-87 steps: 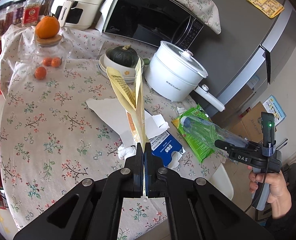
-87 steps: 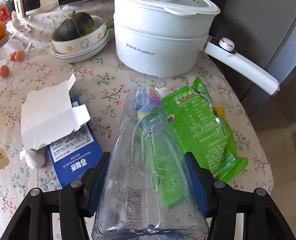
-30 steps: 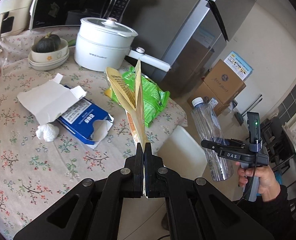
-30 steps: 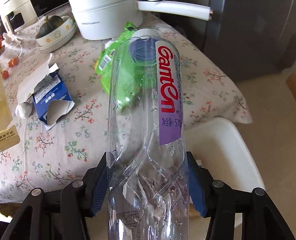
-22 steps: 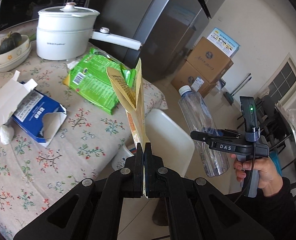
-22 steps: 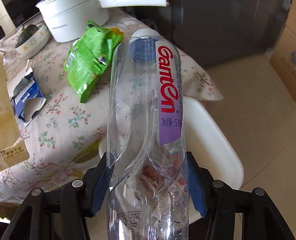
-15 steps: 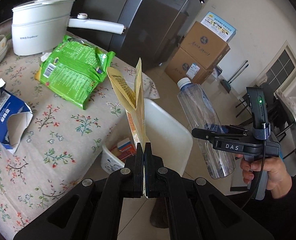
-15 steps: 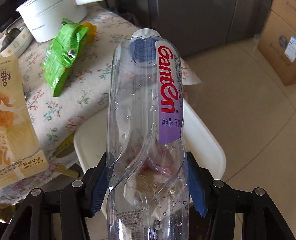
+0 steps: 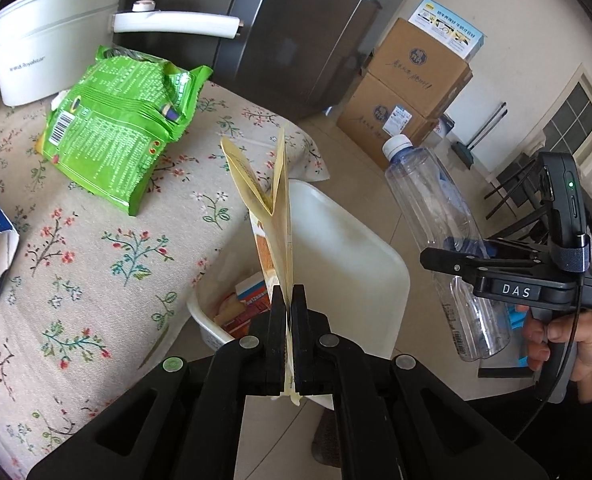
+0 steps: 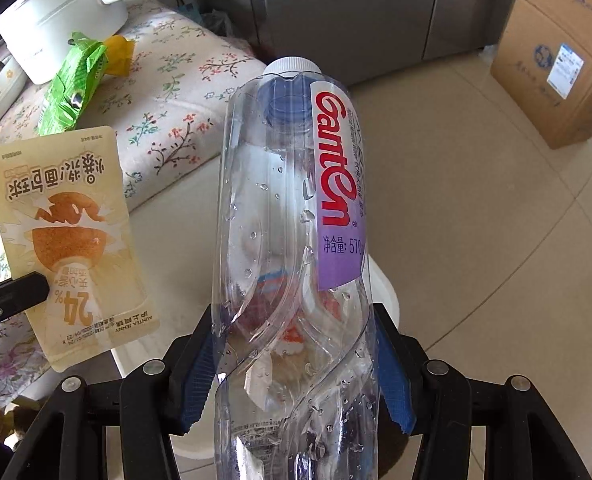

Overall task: Collect trash
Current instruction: 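Open the right tool to drop the bottle while the left tool releases the packet into the bin, then grasp the crumpled white tissue with the left tool beside the blue box, then grasp the torn blue carton piece with the right tool while the left holds the tissue, then carry the carton piece and tissue over the white bin and open both tools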

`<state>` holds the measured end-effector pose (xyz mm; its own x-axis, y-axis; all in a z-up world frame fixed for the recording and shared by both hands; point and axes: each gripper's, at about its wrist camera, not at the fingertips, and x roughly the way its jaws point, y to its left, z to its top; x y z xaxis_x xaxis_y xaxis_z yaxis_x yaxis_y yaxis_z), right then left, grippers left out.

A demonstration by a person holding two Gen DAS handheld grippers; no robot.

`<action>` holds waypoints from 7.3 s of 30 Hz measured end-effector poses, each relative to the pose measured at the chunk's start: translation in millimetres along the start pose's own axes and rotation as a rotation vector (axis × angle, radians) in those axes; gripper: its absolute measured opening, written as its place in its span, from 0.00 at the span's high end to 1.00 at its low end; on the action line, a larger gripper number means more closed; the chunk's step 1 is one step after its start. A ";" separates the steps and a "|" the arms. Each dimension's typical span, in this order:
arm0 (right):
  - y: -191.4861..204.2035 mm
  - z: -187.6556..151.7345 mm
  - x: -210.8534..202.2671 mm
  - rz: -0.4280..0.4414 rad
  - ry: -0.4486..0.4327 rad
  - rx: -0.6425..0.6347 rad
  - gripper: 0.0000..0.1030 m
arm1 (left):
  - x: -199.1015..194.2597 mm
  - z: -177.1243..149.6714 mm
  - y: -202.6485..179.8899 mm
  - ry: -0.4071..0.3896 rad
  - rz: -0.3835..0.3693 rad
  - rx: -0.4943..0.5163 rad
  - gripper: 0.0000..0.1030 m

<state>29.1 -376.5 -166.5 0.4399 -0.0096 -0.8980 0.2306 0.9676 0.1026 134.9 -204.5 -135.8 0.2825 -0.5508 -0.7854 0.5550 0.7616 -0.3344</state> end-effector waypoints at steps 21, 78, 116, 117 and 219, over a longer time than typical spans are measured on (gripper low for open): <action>51.5 32.3 23.7 -0.041 -0.045 -0.071 0.40 | -126.4 -24.4 86.6 -0.096 0.222 -0.097 0.38; 169.8 69.1 14.1 0.129 -0.019 -0.163 0.26 | -90.0 -4.4 251.7 0.053 0.608 0.067 0.55; 258.7 64.7 -6.8 0.196 -0.103 -0.247 0.26 | -294.4 -75.9 266.9 -0.386 0.448 -0.413 0.73; 266.0 63.1 -6.4 0.205 -0.102 -0.254 0.26 | -297.8 -82.1 269.1 -0.388 0.447 -0.425 0.73; 127.5 22.1 -89.5 -0.015 -0.352 -0.200 1.00 | -167.8 -26.1 127.8 -0.168 0.208 -0.228 0.72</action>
<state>38.3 -257.9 -63.6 0.7164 -0.0765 -0.6935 0.0815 0.9963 -0.0257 137.9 -5.9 -60.4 0.5062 -0.4097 -0.7589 0.2882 0.9097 -0.2988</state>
